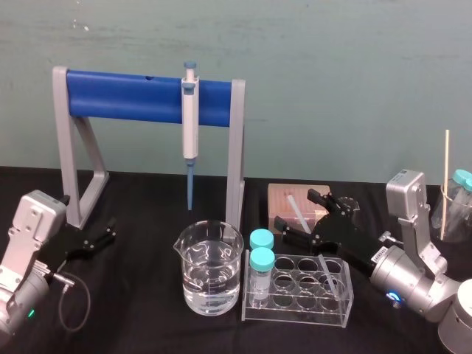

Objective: Pick up the stirring rod with one hand, then place it down.

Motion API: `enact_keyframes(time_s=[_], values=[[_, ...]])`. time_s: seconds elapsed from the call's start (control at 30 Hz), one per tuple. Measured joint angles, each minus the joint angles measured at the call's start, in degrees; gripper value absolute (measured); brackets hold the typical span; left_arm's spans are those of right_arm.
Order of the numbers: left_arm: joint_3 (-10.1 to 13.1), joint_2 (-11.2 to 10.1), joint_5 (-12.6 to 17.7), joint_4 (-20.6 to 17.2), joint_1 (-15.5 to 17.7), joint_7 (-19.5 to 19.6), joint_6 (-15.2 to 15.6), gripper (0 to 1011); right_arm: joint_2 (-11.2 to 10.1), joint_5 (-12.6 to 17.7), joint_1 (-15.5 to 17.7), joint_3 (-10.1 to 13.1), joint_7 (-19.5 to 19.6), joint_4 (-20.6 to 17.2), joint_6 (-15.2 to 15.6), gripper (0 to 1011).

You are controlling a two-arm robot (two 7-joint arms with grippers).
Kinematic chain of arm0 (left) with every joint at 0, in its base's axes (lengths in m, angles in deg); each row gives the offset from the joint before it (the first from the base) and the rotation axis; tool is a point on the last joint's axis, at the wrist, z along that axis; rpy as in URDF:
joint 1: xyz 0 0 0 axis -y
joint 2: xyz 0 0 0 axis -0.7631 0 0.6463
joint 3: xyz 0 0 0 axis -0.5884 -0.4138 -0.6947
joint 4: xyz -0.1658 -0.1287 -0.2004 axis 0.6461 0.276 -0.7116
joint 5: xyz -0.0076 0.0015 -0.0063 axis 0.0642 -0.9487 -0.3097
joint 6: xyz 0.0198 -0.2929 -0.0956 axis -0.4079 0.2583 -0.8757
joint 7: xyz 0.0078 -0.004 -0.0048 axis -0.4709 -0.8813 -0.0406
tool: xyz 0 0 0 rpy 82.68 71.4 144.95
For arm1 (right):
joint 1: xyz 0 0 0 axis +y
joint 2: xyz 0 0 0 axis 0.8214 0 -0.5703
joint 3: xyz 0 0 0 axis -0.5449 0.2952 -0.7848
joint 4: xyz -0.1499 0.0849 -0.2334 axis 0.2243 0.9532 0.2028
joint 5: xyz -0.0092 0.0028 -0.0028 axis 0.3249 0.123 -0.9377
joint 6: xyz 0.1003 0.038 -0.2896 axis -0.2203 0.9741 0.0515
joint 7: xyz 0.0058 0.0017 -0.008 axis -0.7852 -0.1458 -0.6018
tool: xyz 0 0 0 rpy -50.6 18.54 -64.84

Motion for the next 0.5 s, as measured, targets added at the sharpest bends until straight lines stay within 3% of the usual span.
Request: enact_keyframes(time_s=[0.5], values=[[0.0, 0.0, 0.0, 0.0, 0.0, 0.0, 0.0, 1000, 0.3, -0.3, 0.4, 0.8, 0.0, -0.1, 0.8, 1000]])
